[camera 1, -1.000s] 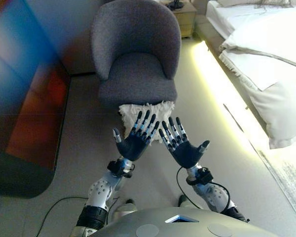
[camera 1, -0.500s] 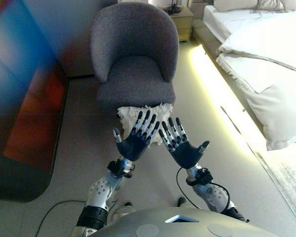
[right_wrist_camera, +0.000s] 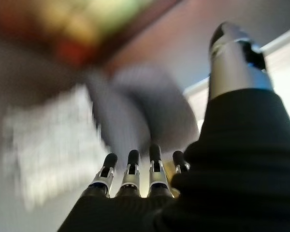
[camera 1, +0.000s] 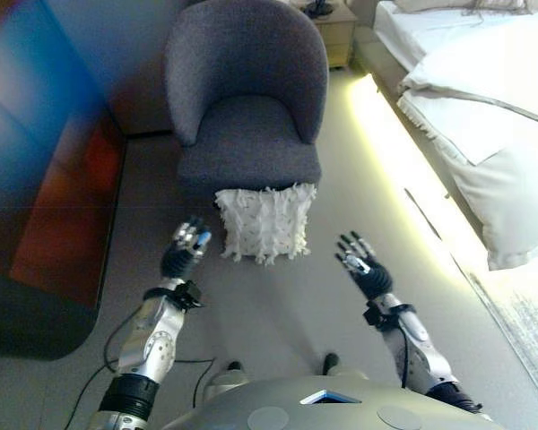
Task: Pick up the cushion and take it to the sofa
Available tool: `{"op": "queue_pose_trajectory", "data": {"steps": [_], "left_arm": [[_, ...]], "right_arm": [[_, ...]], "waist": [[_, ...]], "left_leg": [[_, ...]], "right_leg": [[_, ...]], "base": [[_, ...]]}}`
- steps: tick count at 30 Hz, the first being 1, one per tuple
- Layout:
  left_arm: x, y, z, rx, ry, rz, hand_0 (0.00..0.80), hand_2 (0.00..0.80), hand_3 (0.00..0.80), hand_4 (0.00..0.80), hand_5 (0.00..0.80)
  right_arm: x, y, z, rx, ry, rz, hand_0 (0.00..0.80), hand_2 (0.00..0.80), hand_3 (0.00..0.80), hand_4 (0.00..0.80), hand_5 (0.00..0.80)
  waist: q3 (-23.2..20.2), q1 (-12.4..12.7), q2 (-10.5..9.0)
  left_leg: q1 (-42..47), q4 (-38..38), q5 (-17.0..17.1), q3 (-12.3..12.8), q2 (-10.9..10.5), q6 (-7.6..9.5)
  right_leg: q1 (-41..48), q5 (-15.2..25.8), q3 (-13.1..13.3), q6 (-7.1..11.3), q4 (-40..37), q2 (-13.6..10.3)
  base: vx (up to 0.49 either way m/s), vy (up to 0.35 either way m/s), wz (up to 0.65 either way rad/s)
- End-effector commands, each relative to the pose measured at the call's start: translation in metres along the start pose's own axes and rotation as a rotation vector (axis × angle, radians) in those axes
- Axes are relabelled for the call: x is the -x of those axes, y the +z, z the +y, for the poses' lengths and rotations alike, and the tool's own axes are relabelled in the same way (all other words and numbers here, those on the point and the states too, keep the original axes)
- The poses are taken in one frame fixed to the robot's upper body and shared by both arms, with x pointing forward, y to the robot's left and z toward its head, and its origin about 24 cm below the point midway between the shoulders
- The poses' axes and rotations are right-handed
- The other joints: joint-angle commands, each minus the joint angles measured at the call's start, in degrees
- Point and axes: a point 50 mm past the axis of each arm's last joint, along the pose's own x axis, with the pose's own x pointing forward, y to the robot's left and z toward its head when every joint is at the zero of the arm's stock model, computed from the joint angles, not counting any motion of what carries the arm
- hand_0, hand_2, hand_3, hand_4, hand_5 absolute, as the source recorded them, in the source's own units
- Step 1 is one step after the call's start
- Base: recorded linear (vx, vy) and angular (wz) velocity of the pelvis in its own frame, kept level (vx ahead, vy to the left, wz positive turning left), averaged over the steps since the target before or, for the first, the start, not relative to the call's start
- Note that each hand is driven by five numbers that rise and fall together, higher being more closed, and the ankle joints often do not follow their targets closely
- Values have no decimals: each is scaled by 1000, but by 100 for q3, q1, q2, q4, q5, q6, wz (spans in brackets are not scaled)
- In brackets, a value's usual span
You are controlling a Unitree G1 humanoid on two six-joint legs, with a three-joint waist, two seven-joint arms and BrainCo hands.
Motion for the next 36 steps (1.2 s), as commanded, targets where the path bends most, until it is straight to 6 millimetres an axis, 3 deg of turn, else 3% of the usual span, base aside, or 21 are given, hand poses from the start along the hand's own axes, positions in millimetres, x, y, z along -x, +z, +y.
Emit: {"op": "queue_pose_trajectory", "data": {"steps": [1, 10, 18, 21, 23, 24, 27, 31, 33, 36], "left_arm": [[-16, 25, 12, -70, 100, -125, 0, 0, 0, 0, 0], [12, -2, 22, 90, -7, -45, 0, 0, 0, 0, 0], [15, 8, 29, 93, -51, -90, 0, 0, 0, 0, 0], [8, 15, 26, 82, -80, -96, 0, 0, 0, 0, 0], [6, 17, 25, 67, -102, -97, 0, 0, 0, 0, 0], [6, 15, 23, 68, -100, -84, 0, 0, 0, 0, 0], [5, 14, 25, 94, -113, -60, 0, 0, 0, 0, 0], [8, 19, 26, 109, -87, -78, 0, 0, 0, 0, 0], [6, 21, 25, 142, -70, -90, 0, 0, 0, 0, 0], [6, 22, 24, 125, -82, -97, 0, 0, 0, 0, 0]], "right_arm": [[-18, 32, 7, 66, -45, -151, 0, 0, 0, 0, 0], [1, 14, -1, -184, -12, -100, 0, 0, 0, 0, 0], [3, 16, -2, -201, 10, -94, 0, 0, 0, 0, 0], [0, 18, 1, -229, -3, -114, 0, 0, 0, 0, 0], [2, 15, 5, -238, -21, -119, 0, 0, 0, 0, 0], [6, 11, 6, -228, -35, -110, 0, 0, 0, 0, 0], [17, 3, 1, -221, -53, -80, 0, 0, 0, 0, 0], [27, -5, -9, -220, -64, -52, 0, 0, 0, 0, 0], [24, -4, -11, -215, -66, -65, 0, 0, 0, 0, 0], [22, 0, -16, -231, -77, -68, 0, 0, 0, 0, 0]], "waist": [[270, 102, -177], [384, 161, -234], [583, 174, -333], [690, 200, -325], [711, 181, -274], [738, 120, -168], [776, -41, -47], [718, -216, -142], [714, -297, -286], [755, -425, -309]], "left_leg": [[-66, 27, -294, -32, -133, 252], [-29, 117, -399, 14, -191, 328], [-464, 1185, -824, -1, -287, 518], [-578, 1346, -920, -78, -375, 721], [-568, 1353, -1014, -165, -503, 965], [-503, 1304, -1028, -283, -544, 1045], [-330, 1309, -1132, -350, -614, 1087], [-83, 1306, -1322, -422, -768, 1018], [-85, 1398, -1496, -501, -895, 979], [125, 1416, -1679, -698, -895, 910]], "right_leg": [[204, -290, -297, 161, 67, -25], [218, -312, -265, 216, 145, -118], [-47, -408, -39, 227, 726, -369], [-192, -380, 75, 197, 1601, -629], [-565, -13, 243, 191, 2705, -886], [-1030, 254, 485, 153, 3585, -956], [-1624, 580, 837, 124, 4434, -886], [-1682, 761, 782, 239, 3040, -734], [-1749, 859, 774, 380, 1819, -703], [-1900, 839, 707, 484, 311, -453]], "base": [[44, 4, -1], [72, 52, -3], [59, 90, -8], [24, 105, -2], [93, 182, -7], [127, 215, -24], [195, 139, 6], [319, -73, 27], [363, -187, 7], [461, -187, 11]]}}
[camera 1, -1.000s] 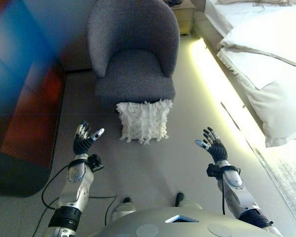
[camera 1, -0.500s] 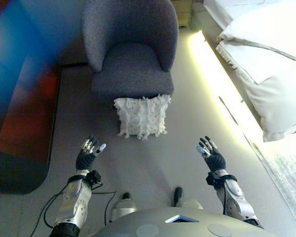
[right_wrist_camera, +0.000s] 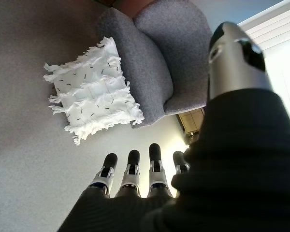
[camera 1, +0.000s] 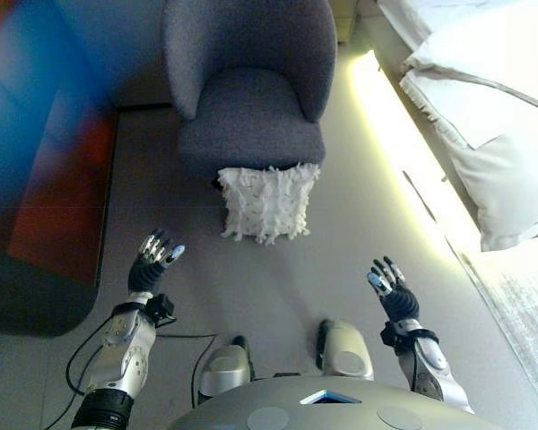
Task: Pick up the cushion and take it to the sofa
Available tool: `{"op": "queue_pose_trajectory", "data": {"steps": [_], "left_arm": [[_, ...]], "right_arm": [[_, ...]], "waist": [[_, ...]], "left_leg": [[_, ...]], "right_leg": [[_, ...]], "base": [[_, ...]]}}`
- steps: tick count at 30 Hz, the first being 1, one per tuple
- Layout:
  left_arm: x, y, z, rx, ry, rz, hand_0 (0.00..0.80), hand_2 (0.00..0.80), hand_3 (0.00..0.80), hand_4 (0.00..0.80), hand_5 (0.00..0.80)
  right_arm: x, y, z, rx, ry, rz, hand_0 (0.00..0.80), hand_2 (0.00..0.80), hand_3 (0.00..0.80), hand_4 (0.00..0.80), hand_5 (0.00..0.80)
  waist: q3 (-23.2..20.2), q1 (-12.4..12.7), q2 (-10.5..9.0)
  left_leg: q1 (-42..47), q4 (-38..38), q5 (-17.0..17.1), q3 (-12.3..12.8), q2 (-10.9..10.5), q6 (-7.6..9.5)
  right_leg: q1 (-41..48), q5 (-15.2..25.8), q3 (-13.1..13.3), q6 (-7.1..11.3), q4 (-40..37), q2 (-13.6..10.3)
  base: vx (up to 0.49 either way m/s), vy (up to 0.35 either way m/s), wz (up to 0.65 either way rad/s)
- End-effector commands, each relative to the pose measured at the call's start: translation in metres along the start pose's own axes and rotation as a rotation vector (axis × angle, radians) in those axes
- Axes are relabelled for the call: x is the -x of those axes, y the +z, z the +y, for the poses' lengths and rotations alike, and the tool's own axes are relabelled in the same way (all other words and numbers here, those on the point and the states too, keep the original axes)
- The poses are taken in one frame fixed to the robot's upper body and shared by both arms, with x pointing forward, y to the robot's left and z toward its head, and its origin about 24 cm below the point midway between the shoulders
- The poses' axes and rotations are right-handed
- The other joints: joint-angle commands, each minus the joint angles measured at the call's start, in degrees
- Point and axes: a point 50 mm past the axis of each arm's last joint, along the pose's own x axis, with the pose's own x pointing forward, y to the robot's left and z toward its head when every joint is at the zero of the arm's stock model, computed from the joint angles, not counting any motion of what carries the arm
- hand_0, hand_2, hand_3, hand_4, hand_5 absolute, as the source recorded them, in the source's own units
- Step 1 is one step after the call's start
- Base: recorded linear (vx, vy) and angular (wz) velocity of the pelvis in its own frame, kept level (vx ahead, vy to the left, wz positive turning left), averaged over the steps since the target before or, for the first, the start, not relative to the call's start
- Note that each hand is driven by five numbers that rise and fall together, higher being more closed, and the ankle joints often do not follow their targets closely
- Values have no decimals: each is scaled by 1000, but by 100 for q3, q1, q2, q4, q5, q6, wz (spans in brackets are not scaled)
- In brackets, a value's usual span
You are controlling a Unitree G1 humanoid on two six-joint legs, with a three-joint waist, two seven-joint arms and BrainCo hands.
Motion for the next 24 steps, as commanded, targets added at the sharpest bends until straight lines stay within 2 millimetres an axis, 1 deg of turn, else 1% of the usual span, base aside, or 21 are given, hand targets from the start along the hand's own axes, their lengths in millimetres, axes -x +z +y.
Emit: {"op": "queue_pose_trajectory", "data": {"steps": [1, 3, 4, 5, 6, 7, 8, 9, 10, 11, 12, 13, 15, 16, 18, 19, 20, 21, 22, 23, 24], "left_arm": [[-3, 33, -8, -10, -59, -150, 0, 0, 0, 0, 0], [0, 28, -8, -31, -69, -133, 0, 0, 0, 0, 0], [1, 26, -7, -33, -63, -129, 0, 0, 0, 0, 0], [4, 23, -8, -30, -55, -123, 0, 0, 0, 0, 0], [6, 20, -7, -16, -40, -113, 0, 0, 0, 0, 0], [9, 17, -5, 0, -28, -103, 0, 0, 0, 0, 0], [11, 15, -2, 27, -8, -94, 0, 0, 0, 0, 0], [14, 15, 0, 54, 3, -92, 0, 0, 0, 0, 0], [15, 15, 0, 61, 7, -94, 0, 0, 0, 0, 0], [17, 16, 3, 74, 20, -105, 0, 0, 0, 0, 0], [16, 16, 2, 81, 24, -107, 0, 0, 0, 0, 0], [14, 16, -1, 110, 26, -113, 0, 0, 0, 0, 0], [11, 17, -9, 137, 8, -114, 0, 0, 0, 0, 0], [10, 16, -12, 145, -9, -115, 0, 0, 0, 0, 0], [10, 16, -15, 140, -25, -120, 0, 0, 0, 0, 0], [10, 15, -15, 138, -27, -122, 0, 0, 0, 0, 0], [11, 14, -15, 146, -25, -120, 0, 0, 0, 0, 0], [12, 14, -14, 153, -27, -119, 0, 0, 0, 0, 0], [13, 14, -14, 153, -32, -118, 0, 0, 0, 0, 0], [12, 14, -15, 153, -38, -118, 0, 0, 0, 0, 0], [13, 13, -17, 153, -42, -116, 0, 0, 0, 0, 0]], "right_arm": [[-3, 23, 2, -26, 30, -119, 0, 0, 0, 0, 0], [-3, 19, 1, -8, 22, -90, 0, 0, 0, 0, 0], [-2, 17, 0, 4, 23, -77, 0, 0, 0, 0, 0], [-2, 16, 0, 1, 24, -65, 0, 0, 0, 0, 0], [-1, 14, 1, -7, 28, -50, 0, 0, 0, 0, 0], [0, 13, 1, 0, 28, -37, 0, 0, 0, 0, 0], [2, 13, 1, 28, 28, -31, 0, 0, 0, 0, 0], [3, 15, 2, 57, 51, -30, 0, 0, 0, 0, 0], [4, 16, 2, 60, 61, -29, 0, 0, 0, 0, 0], [5, 17, 0, 61, 80, -21, 0, 0, 0, 0, 0], [5, 17, -2, 65, 81, -20, 0, 0, 0, 0, 0], [4, 19, -7, 94, 84, -19, 0, 0, 0, 0, 0], [2, 23, -12, 124, 76, -39, 0, 0, 0, 0, 0], [2, 25, -14, 119, 73, -51, 0, 0, 0, 0, 0], [2, 26, -14, 102, 69, -60, 0, 0, 0, 0, 0], [2, 25, -12, 97, 64, -58, 0, 0, 0, 0, 0], [2, 24, -12, 94, 60, -51, 0, 0, 0, 0, 0], [3, 23, -12, 93, 56, -43, 0, 0, 0, 0, 0], [4, 21, -11, 93, 55, -37, 0, 0, 0, 0, 0], [5, 20, -11, 93, 58, -36, 0, 0, 0, 0, 0], [8, 19, -11, 91, 59, -33, 0, 0, 0, 0, 0]], "waist": [[-153, -302, -144], [-202, -276, -212], [-250, -269, -239], [-313, -278, -242], [-397, -317, -222], [-454, -351, -187], [-527, -376, -150], [-586, -397, -105], [-607, -408, -91], [-657, -415, -85], [-672, -407, -93], [-660, -353, -140], [-591, -271, -227], [-523, -221, -262], [-457, -158, -273], [-419, -118, -244], [-387, -97, -232], [-365, -69, -186], [-354, -39, -110], [-343, -13, -73], [-307, -7, -53]], "left_leg": [[566, 408, -1116, -248, -557, 365], [840, 432, -1326, -272, -540, 384], [934, 446, -1399, -247, -526, 398], [1031, 507, -1390, -205, -457, 365], [1149, 609, -1307, -125, -323, 287], [1230, 744, -1172, -80, -178, 191], [1332, 878, -885, -69, -12, 63], [1388, 1079, -517, -15, 184, -65], [1374, 1224, -332, -8, 258, -128], [1214, 1769, 202, -8, 407, -275], [1081, 2112, 336, 0, 433, -306], [581, 2999, 520, 38, 503, -340], [-189, 3750, 447, 43, 614, -254], [-585, 3858, 343, 17, 602, -182], [-733, 3571, 283, 42, 539, -125], [-716, 3010, 372, 130, 536, -132], [-690, 2662, 466, 201, 571, -157], [-653, 2135, 659, 256, 661, -241], [-614, 1594, 826, 227, 803, -417], [-619, 1028, 1158, 245, 911, -477], [-580, 665, 1294, 199, 973, -541]], "right_leg": [[-258, 1135, 33, 118, -1178, 56], [-264, 1231, -205, 100, -1047, -15], [-197, 1184, -284, 106, -1050, -42], [-151, 1129, -299, 75, -918, -23], [-138, 1062, -243, 30, -735, 22], [-141, 962, -170, -19, -555, 99], [-135, 922, -109, -89, -371, 154], [-76, 728, -99, -182, -193, 279], [-34, 649, -75, -224, -176, 355], [158, 442, 3, -378, -204, 560], [244, 360, 9, -457, -215, 619], [509, 160, 26, -652, -244, 722], [777, -31, 12, -825, -259, 737], [933, -117, 18, -861, -260, 736], [1069, -248, -28, -851, -215, 752], [1146, -386, -90, -834, -126, 787], [1196, -449, -131, -826, -73, 797], [1261, -557, -218, -818, -7, 825], [1371, -740, -286, -780, 65, 867], [1416, -744, -324, -806, 60, 890], [1529, -820, -313, -794, 61, 897]], "base": [[599, -224, 49], [633, -235, 56], [593, -220, 35], [580, -224, 14], [531, -219, 9], [527, -245, 23], [467, -256, 28], [383, -233, 23], [440, -320, -2], [339, -278, -10], [446, -392, -3], [289, -289, -3], [276, -259, -18], [241, -163, -23], [197, -62, -8], [194, -4, -6], [237, 19, -2], [276, 66, 7], [255, 85, 10], [257, 95, 8], [233, 91, -2]]}}
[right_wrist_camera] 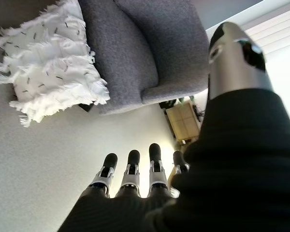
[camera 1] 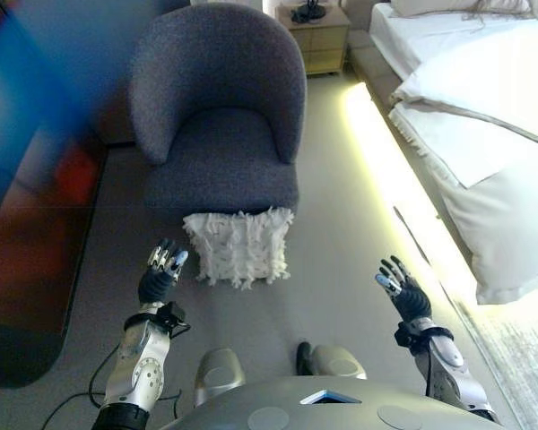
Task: Pick up the cushion and take it to the sofa
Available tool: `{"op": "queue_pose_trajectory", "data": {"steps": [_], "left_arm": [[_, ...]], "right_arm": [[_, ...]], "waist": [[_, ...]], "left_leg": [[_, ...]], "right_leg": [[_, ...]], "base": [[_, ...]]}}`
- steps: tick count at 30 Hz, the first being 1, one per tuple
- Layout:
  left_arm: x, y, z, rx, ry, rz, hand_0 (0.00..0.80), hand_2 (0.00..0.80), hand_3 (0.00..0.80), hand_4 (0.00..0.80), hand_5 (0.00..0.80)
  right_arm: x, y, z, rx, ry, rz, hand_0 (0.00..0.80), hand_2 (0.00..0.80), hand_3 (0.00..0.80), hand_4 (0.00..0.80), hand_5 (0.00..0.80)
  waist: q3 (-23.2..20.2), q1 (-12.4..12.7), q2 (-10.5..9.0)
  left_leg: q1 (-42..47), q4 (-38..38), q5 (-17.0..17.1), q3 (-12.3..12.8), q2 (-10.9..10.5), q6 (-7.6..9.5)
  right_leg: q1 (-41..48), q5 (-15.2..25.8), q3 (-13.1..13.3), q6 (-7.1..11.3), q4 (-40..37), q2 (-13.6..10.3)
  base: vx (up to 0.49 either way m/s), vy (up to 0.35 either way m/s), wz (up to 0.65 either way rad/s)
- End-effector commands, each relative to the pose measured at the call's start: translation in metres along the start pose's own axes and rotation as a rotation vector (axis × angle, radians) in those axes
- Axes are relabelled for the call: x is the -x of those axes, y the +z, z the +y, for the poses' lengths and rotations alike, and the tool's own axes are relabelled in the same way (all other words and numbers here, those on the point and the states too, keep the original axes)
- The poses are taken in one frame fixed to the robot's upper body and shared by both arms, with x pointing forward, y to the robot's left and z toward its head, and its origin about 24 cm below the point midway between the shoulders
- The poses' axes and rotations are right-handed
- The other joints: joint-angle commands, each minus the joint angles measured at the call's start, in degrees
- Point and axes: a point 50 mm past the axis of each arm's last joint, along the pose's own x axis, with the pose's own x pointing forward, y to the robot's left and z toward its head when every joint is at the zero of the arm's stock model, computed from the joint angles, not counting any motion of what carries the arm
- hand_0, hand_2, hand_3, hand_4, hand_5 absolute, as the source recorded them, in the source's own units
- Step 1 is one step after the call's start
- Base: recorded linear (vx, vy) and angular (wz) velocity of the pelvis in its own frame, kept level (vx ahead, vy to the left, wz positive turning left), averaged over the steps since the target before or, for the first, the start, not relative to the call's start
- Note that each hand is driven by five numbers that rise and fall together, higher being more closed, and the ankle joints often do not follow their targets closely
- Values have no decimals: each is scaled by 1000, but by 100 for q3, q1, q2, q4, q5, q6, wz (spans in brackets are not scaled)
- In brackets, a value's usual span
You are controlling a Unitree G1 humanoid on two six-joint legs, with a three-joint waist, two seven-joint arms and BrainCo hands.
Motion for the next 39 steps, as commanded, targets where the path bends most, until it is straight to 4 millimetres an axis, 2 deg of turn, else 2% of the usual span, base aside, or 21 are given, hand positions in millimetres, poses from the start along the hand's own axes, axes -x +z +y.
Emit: {"op": "queue_pose_trajectory", "data": {"steps": [1, 4, 5, 10, 14, 16, 18, 21, 22, 23, 25, 27, 28, 30, 32, 34, 36, 39], "left_arm": [[-3, 26, -8, 15, -58, -136, 0, 0, 0, 0, 0], [-6, 23, -11, 22, -61, -126, 0, 0, 0, 0, 0], [-7, 22, -10, 24, -55, -121, 0, 0, 0, 0, 0], [-8, 25, -4, 50, -51, -117, 0, 0, 0, 0, 0], [-7, 27, -2, 33, -57, -115, 0, 0, 0, 0, 0], [-7, 29, -3, 20, -66, -118, 0, 0, 0, 0, 0], [-9, 31, -1, -4, -49, -115, 0, 0, 0, 0, 0], [-10, 40, -4, -34, -84, -144, 0, 0, 0, 0, 0], [-9, 41, -4, -63, -90, -143, 0, 0, 0, 0, 0], [-10, 41, -4, -81, -98, -142, 0, 0, 0, 0, 0], [-12, 44, -6, -123, -108, -146, 0, 0, 0, 0, 0], [-15, 47, -6, -133, -107, -154, 0, 0, 0, 0, 0], [-17, 51, -6, -123, -100, -161, 0, 0, 0, 0, 0], [-20, 55, -7, -112, -90, -172, 0, 0, 0, 0, 0], [-23, 56, -8, -108, -72, -182, 0, 0, 0, 0, 0], [-26, 57, -12, -108, -67, -189, 0, 0, 0, 0, 0], [-26, 57, -15, -112, -78, -190, 0, 0, 0, 0, 0], [-23, 55, -13, -118, -80, -174, 0, 0, 0, 0, 0]], "right_arm": [[2, 16, 7, 2, 50, -100, 0, 0, 0, 0, 0], [6, 15, 2, 0, 28, -110, 0, 0, 0, 0, 0], [6, 15, 1, 2, 21, -111, 0, 0, 0, 0, 0], [8, 15, -1, 17, 27, -106, 0, 0, 0, 0, 0], [6, 19, 3, -13, 21, -124, 0, 0, 0, 0, 0], [6, 19, 7, -47, 14, -134, 0, 0, 0, 0, 0], [5, 17, 7, -82, -15, -116, 0, 0, 0, 0, 0], [5, 14, 13, -128, 12, -118, 0, 0, 0, 0, 0], [5, 12, 14, -118, -1, -123, 0, 0, 0, 0, 0], [3, 11, 16, -133, -13, -128, 0, 0, 0, 0, 0], [3, 11, 20, -161, -24, -134, 0, 0, 0, 0, 0], [5, 8, 21, -147, -21, -129, 0, 0, 0, 0, 0], [5, 6, 21, -131, -20, -123, 0, 0, 0, 0, 0], [6, 4, 19, -128, -23, -117, 0, 0, 0, 0, 0], [4, 2, 17, -137, -29, -118, 0, 0, 0, 0, 0], [1, 3, 18, -148, -30, -132, 0, 0, 0, 0, 0], [-1, 6, 18, -153, -29, -142, 0, 0, 0, 0, 0], [-1, 6, 16, -160, -36, -136, 0, 0, 0, 0, 0]], "waist": [[157, 120, 51], [168, 149, 113], [173, 156, 131], [81, 143, 200], [39, 221, 185], [15, 277, 155], [11, 313, 55], [-84, 441, -77], [-107, 497, -162], [-121, 536, -154], [-128, 552, -97], [-106, 523, -51], [-87, 499, -28], [-45, 473, 4], [32, 425, 1], [137, 358, -78], [177, 273, -216], [176, 145, -295]], "left_leg": [[273, -1483, 1210, -115, 341, -125], [155, -2185, 1290, -394, 375, -191], [142, -2335, 1248, -392, 375, -205], [89, -2623, 989, -52, 403, -249], [-58, -2407, 885, 58, 328, -165], [-224, -2148, 848, -19, 212, -106], [-352, -1759, 640, -144, -39, 85], [-385, -1448, 291, -74, -378, 423], [-312, -1389, 85, -94, -602, 529], [-240, -1380, -5, -93, -733, 653], [-56, -1349, -200, -43, -890, 846], [134, -1330, -318, 101, -947, 917], [228, -1327, -355, 178, -944, 921], [356, -1341, -369, 167, -928, 863], [460, -1369, -394, 64, -897, 789], [505, -1245, -567, -23, -892, 715], [535, -1204, -652, -45, -962, 690], [789, -1268, -834, -131, -1061, 697]], "right_leg": [[372, -25, 7, 545, -153, -59], [661, -150, 239, 570, -296, -38], [738, -204, 253, 589, -296, -62], [1046, -483, 121, 703, -194, -237], [1144, -685, 29, 815, 60, -425], [1141, -724, -22, 901, 259, -576], [1164, -574, 31, 1032, 506, -798], [1180, 114, -79, 1085, 1023, -1186], [1197, 357, -112, 1148, 1462, -1415], [1066, 659, -126, 1169, 1971, -1554], [586, 910, -77, 1115, 2902, -1762], [136, 958, -91, 1027, 3204, -1901], [-42, 849, -157, 959, 3010, -1867], [-201, 665, -261, 899, 2377, -1696], [-423, 748, -259, 957, 1574, -1551], [-597, 1066, -190, 1124, 611, -1456], [-802, 1579, -97, 1293, -433, -1394], [-1040, 1907, -8, 1458, -1210, -1247]], "base": [[279, 97, -2], [277, 94, -3], [298, 114, -14], [332, 146, -20], [380, 189, -10], [410, 238, -9], [423, 263, -5], [405, 254, 12], [438, 315, 6], [385, 307, 3], [326, 327, -9], [306, 266, -6], [283, 140, -14], [260, 5, -24], [222, -106, -19], [177, -179, -20], [232, -184, -1], [384, -113, 26]]}}
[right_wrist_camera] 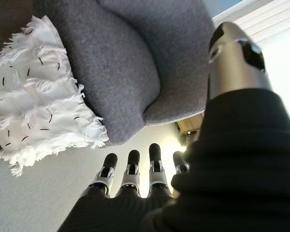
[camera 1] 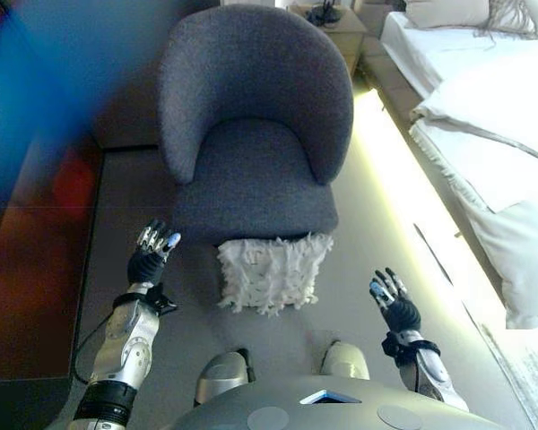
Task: Pick up the cushion and take it to the sofa
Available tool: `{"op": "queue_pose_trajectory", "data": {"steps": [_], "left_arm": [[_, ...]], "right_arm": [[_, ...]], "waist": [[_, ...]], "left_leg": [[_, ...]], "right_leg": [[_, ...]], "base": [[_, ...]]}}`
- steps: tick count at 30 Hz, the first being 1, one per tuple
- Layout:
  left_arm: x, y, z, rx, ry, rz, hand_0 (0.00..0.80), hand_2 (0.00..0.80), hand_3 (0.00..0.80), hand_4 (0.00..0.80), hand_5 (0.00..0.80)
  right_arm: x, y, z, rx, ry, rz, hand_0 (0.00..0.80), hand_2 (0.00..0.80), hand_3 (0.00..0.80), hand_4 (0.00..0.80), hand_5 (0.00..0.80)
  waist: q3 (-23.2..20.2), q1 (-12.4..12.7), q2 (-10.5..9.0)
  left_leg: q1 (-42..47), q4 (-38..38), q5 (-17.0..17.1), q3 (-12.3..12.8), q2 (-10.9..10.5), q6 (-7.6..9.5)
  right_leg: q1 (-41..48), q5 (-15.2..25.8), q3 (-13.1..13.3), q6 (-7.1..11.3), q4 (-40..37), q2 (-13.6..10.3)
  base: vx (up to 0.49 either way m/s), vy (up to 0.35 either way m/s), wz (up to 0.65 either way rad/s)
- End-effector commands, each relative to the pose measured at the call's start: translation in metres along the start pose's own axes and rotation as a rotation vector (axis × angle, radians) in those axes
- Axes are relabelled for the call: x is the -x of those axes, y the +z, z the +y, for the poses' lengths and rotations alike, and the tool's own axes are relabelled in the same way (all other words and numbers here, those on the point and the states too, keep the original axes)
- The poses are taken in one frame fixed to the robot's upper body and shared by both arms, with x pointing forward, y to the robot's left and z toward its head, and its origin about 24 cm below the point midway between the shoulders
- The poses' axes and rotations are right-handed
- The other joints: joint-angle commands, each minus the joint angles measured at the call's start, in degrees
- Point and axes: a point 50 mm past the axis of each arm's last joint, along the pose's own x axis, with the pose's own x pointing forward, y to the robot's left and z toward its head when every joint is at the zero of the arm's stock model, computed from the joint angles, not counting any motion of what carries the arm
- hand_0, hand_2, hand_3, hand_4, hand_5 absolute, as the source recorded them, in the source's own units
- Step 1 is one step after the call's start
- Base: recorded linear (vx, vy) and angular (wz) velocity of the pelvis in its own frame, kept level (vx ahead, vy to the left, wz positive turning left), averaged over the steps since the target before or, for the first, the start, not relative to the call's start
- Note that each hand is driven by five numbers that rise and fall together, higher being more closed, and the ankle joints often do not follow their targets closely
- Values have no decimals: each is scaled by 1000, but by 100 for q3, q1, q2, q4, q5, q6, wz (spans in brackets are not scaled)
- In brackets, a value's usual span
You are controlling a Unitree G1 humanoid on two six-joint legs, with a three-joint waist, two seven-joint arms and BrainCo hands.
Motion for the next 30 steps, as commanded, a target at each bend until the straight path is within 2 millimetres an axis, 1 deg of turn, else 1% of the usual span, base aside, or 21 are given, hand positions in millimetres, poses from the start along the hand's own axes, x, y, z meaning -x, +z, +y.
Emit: {"op": "queue_pose_trajectory", "data": {"steps": [1, 3, 4, 5, 6, 7, 8, 10, 11, 13, 15, 16, 17, 18, 19, 20, 21, 24, 25, 27, 30], "left_arm": [[1, 29, -6, -39, -62, -114, 0, 0, 0, 0, 0], [4, 26, -3, -41, -55, -103, 0, 0, 0, 0, 0], [6, 24, -1, -45, -53, -96, 0, 0, 0, 0, 0], [7, 23, -1, -48, -54, -93, 0, 0, 0, 0, 0], [9, 22, 0, -52, -52, -90, 0, 0, 0, 0, 0], [11, 19, 1, -54, -43, -84, 0, 0, 0, 0, 0], [11, 18, 1, -50, -38, -79, 0, 0, 0, 0, 0], [13, 14, 5, -29, -5, -59, 0, 0, 0, 0, 0], [13, 13, 7, -21, 3, -54, 0, 0, 0, 0, 0], [14, 11, 12, -10, 20, -50, 0, 0, 0, 0, 0], [14, 9, 13, 13, 32, -51, 0, 0, 0, 0, 0], [14, 8, 10, 23, 33, -53, 0, 0, 0, 0, 0], [13, 6, 7, 31, 34, -56, 0, 0, 0, 0, 0], [12, 6, 4, 37, 30, -58, 0, 0, 0, 0, 0], [11, 6, 2, 44, 26, -58, 0, 0, 0, 0, 0], [9, 5, -3, 64, 12, -56, 0, 0, 0, 0, 0], [9, 4, -4, 74, 5, -54, 0, 0, 0, 0, 0], [13, 0, -9, 98, -24, -52, 0, 0, 0, 0, 0], [14, -1, -10, 101, -25, -50, 0, 0, 0, 0, 0], [15, -1, -10, 102, -32, -53, 0, 0, 0, 0, 0], [16, -2, -10, 99, -34, -45, 0, 0, 0, 0, 0]], "right_arm": [[-7, 24, 4, -26, 35, -132, 0, 0, 0, 0, 0], [-5, 22, 3, -20, 42, -120, 0, 0, 0, 0, 0], [-3, 19, 3, -12, 48, -108, 0, 0, 0, 0, 0], [-2, 18, 2, -9, 48, -104, 0, 0, 0, 0, 0], [-1, 17, 1, -4, 49, -100, 0, 0, 0, 0, 0], [0, 15, 0, -2, 47, -90, 0, 0, 0, 0, 0], [0, 15, 0, -1, 44, -87, 0, 0, 0, 0, 0], [-3, 18, 1, 10, 37, -86, 0, 0, 0, 0, 0], [-3, 20, 2, 14, 45, -91, 0, 0, 0, 0, 0], [-5, 26, 4, 16, 77, -100, 0, 0, 0, 0, 0], [-7, 30, 3, 45, 97, -96, 0, 0, 0, 0, 0], [-8, 32, 2, 56, 103, -97, 0, 0, 0, 0, 0], [-10, 34, 0, 69, 109, -98, 0, 0, 0, 0, 0], [-11, 36, 0, 77, 109, -101, 0, 0, 0, 0, 0], [-12, 36, -1, 82, 108, -104, 0, 0, 0, 0, 0], [-12, 38, -3, 90, 107, -109, 0, 0, 0, 0, 0], [-11, 38, -4, 89, 109, -113, 0, 0, 0, 0, 0], [-8, 41, -7, 87, 110, -126, 0, 0, 0, 0, 0], [-6, 43, -7, 84, 107, -125, 0, 0, 0, 0, 0], [-3, 44, -10, 79, 109, -125, 0, 0, 0, 0, 0], [4, 41, -14, 70, 106, -110, 0, 0, 0, 0, 0]], "waist": [[214, -75, -296], [195, -74, -321], [154, -65, -279], [141, -65, -279], [135, -76, -316], [72, -76, -263], [64, -90, -293], [-3, -143, -247], [-24, -163, -224], [-88, -227, -155], [-137, -292, -85], [-131, -313, -89], [-100, -309, -105], [-65, -312, -110], [-23, -305, -122], [52, -302, -113], [91, -295, -109], [251, -279, -55], [248, -289, -8], [221, -311, 87], [163, -345, 209]], "left_leg": [[154, 318, -584, 7, -102, -26], [294, 316, -678, 29, -110, -7], [453, 326, -845, 8, -62, -11], [512, 334, -881, 16, -49, -15], [551, 349, -851, 68, -57, -15], [662, 338, -961, 21, -5, -28], [679, 362, -915, 58, -7, -40], [895, 481, -963, 17, 156, -122], [944, 569, -885, 5, 244, -173], [980, 956, -450, -37, 522, -347], [819, 1651, 213, -64, 786, -553], [633, 2201, 409, -43, 875, -595], [326, 2866, 563, -25, 921, -634], [41, 3358, 691, 27, 1049, -663], [-237, 3646, 793, 41, 1182, -688], [-575, 3795, 891, 72, 1391, -725], [-654, 3744, 914, 90, 1448, -736], [-488, 2698, 1220, 147, 1555, -815], [-346, 2125, 1376, 103, 1599, -854], [-154, 1270, 1563, -22, 1681, -958], [114, 286, 1602, -165, 1730, -1130]], "right_leg": [[-215, 1267, 69, -16, -514, 69], [-200, 1287, -55, -11, -459, 68], [-163, 1230, -113, 30, -354, 109], [-161, 1221, -137, 25, -286, 100], [-159, 1219, -175, -34, -242, 59], [-82, 1124, -165, 18, -242, 101], [-98, 1138, -188, -43, -205, 82], [-174, 1003, -110, -114, 145, 139], [-192, 946, -96, -154, 261, 165], [-173, 653, -25, -313, 471, 409], [-29, 352, 66, -536, 457, 717], [56, 211, 134, -679, 479, 835], [171, 57, 125, -830, 532, 903], [249, -93, 106, -957, 620, 956], [332, -178, 86, -1033, 664, 975], [474, -289, 59, -1110, 722, 1005], [544, -329, 52, -1121, 739, 999], [784, -452, -12, -1077, 808, 926], [762, -488, -4, -1048, 839, 934], [716, -562, 31, -1000, 889, 930], [740, -621, 57, -859, 883, 850]], "base": [[380, -94, 35], [396, -100, 37], [415, -98, 35], [375, -133, 34], [362, -167, 29], [321, -209, 21], [380, -219, 16], [336, -234, 11], [355, -267, -2], [301, -276, -6], [284, -289, -7], [282, -311, -11], [222, -285, -7], [173, -248, -7], [161, -210, -18], [158, -147, -18], [241, -90, -17], [214, 58, -2], [122, 121, -2], [123, 149, 6], [164, 152, 6]]}}
